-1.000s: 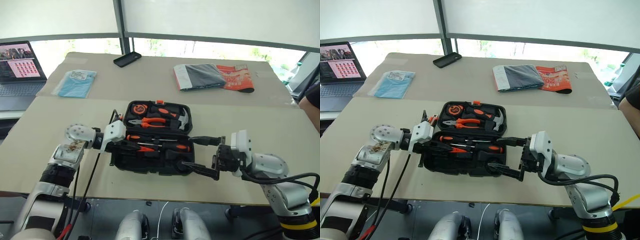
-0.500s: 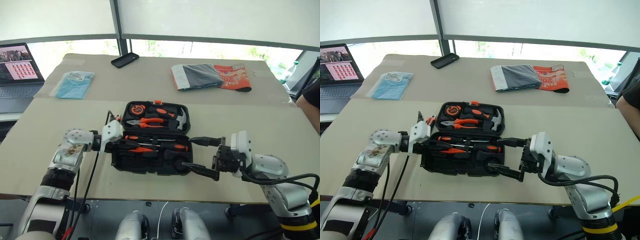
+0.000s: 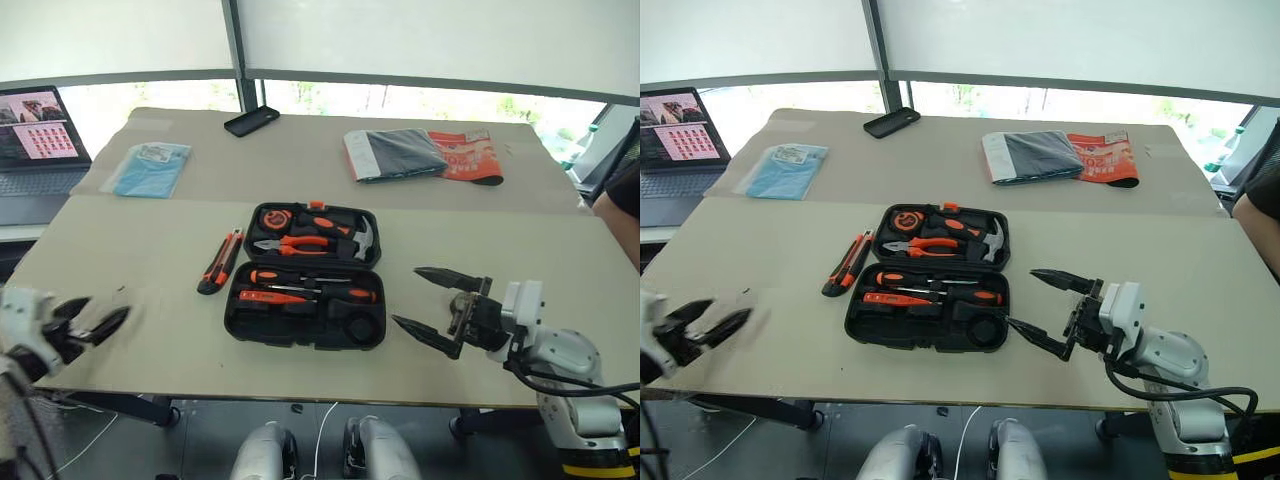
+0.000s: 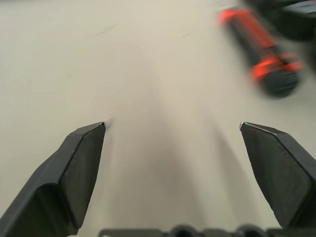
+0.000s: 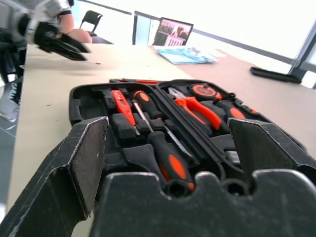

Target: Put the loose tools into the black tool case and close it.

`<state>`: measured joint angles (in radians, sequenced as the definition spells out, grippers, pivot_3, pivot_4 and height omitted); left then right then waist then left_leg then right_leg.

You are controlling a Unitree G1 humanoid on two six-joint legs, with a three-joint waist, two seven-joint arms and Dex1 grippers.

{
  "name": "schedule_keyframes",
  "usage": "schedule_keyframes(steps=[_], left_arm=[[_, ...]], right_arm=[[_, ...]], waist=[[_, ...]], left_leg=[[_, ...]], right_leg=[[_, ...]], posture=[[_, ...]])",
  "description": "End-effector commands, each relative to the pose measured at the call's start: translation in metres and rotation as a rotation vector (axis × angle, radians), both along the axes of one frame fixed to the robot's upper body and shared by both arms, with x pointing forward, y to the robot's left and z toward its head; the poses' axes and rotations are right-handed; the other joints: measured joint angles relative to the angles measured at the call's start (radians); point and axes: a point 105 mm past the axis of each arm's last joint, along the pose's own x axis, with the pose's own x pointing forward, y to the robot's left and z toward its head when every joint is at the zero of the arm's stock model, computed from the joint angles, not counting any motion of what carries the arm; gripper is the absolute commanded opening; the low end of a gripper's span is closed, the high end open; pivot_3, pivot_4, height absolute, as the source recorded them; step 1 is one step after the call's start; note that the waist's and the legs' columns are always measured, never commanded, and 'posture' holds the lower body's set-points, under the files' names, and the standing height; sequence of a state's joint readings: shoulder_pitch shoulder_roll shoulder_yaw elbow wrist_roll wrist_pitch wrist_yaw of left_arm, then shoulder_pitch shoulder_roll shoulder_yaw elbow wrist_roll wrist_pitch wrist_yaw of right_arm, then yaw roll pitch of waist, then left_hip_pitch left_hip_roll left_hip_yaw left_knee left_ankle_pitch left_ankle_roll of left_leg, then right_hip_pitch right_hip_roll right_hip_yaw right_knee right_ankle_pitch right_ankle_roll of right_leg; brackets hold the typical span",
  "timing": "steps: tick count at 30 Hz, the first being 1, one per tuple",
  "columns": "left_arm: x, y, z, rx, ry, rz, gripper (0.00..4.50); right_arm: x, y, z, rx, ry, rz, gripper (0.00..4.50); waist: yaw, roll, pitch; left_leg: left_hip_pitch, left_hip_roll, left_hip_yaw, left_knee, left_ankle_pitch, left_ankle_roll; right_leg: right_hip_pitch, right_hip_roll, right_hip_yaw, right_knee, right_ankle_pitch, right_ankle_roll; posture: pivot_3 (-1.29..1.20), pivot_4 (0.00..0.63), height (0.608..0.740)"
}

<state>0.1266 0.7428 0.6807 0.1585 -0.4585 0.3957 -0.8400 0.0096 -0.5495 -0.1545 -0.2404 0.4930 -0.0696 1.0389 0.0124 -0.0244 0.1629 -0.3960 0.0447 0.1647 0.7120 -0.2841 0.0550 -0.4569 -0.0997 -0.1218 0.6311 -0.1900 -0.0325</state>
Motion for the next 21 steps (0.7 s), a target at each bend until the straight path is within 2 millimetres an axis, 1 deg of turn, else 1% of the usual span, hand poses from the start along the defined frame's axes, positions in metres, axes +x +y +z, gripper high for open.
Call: schedule_keyframes(steps=[1,3,5,9,10,12,13,16,18,19,21], left_arm=[[0.005,-0.017,0.027,0.009,-0.058,-0.057,4.45],[0.012,-0.033,0.032,0.003,-0.048,-0.105,4.45],[0.022,-0.054,0.039,-0.044,-0.05,-0.153,4.45],[0.048,-0.083,0.048,-0.058,0.003,-0.16,4.45],[0.058,-0.094,0.045,-0.048,0.039,-0.173,4.45],[0.073,-0.107,0.042,-0.053,0.077,-0.187,4.45],[0.083,-0.111,0.041,-0.054,0.074,-0.179,4.45],[0.107,-0.13,0.034,0.012,0.099,-0.203,4.45],[0.117,-0.138,0.034,0.022,0.095,-0.208,4.45],[0.119,-0.138,0.031,0.04,0.106,-0.203,4.45],[0.126,-0.148,0.029,0.026,0.119,-0.21,4.45]], right_arm=[[-0.001,-0.003,0.009,-0.001,-0.073,-0.002,4.5],[0.0,0.0,0.012,0.01,-0.082,0.008,4.5],[0.0,0.006,0.02,0.02,-0.104,0.034,4.5],[0.0,0.017,0.037,0.037,-0.125,0.087,4.5],[0.001,0.02,0.042,0.043,-0.131,0.101,4.5],[0.003,0.024,0.048,0.05,-0.134,0.116,4.5],[0.005,0.027,0.05,0.054,-0.131,0.122,4.5],[0.005,0.033,0.052,0.051,-0.115,0.147,4.5],[0.005,0.034,0.053,0.055,-0.114,0.149,4.5],[0.005,0.035,0.054,0.055,-0.114,0.148,4.5],[0.003,0.037,0.055,0.056,-0.118,0.149,4.5]], waist=[[0.008,0.0,0.0],[0.012,0.0,0.0],[0.011,0.0,0.0],[0.006,0.0,0.0],[0.004,0.0,0.0],[0.002,0.0,0.0],[0.001,0.0,0.0],[-0.001,0.0,0.0],[-0.003,0.0,0.0],[-0.004,0.0,0.0],[-0.007,0.0,0.0]], left_leg=[[0.0,0.0,0.0,0.0,0.001,-0.002],[0.0,-0.001,0.0,0.0,0.002,-0.005],[0.0,-0.001,0.0,0.0,0.002,-0.005],[-0.001,-0.001,0.0,0.0,0.002,-0.006],[0.0,-0.001,0.0,0.0,0.003,-0.006],[0.0,-0.001,0.0,-0.001,0.003,-0.006],[0.0,-0.001,0.001,-0.001,0.004,-0.007],[0.001,-0.002,0.002,-0.001,0.004,-0.007],[0.001,-0.002,0.003,-0.001,0.005,-0.005],[0.001,-0.002,0.003,-0.001,0.007,-0.002],[0.001,-0.002,0.003,-0.001,0.009,0.0]], right_leg=[[0.0,-0.001,-0.001,0.0,-0.001,-0.001],[0.0,-0.003,-0.001,0.0,-0.001,-0.002],[0.0,-0.004,0.0,0.0,-0.001,-0.002],[0.0,-0.003,0.0,0.001,0.0,0.0],[0.0,-0.002,0.0,0.001,0.001,0.0],[0.001,0.003,0.0,0.002,0.001,0.0],[0.001,0.006,0.001,0.001,0.001,0.0],[0.001,0.007,0.0,0.001,0.001,0.0],[0.001,0.008,0.001,0.002,0.001,0.0],[0.001,0.008,0.001,0.002,0.001,-0.001],[0.0,0.008,0.002,0.001,0.001,-0.001]], posture=[[0.0,0.15,0.74],[0.0,0.15,0.74],[0.0,0.15,0.74],[0.0,0.15,0.74],[0.0,0.15,0.74],[0.0,0.15,0.74],[0.0,0.15,0.74],[0.0,0.15,0.74],[0.0,0.15,0.74],[0.0,0.15,0.74],[0.0,0.15,0.74]])
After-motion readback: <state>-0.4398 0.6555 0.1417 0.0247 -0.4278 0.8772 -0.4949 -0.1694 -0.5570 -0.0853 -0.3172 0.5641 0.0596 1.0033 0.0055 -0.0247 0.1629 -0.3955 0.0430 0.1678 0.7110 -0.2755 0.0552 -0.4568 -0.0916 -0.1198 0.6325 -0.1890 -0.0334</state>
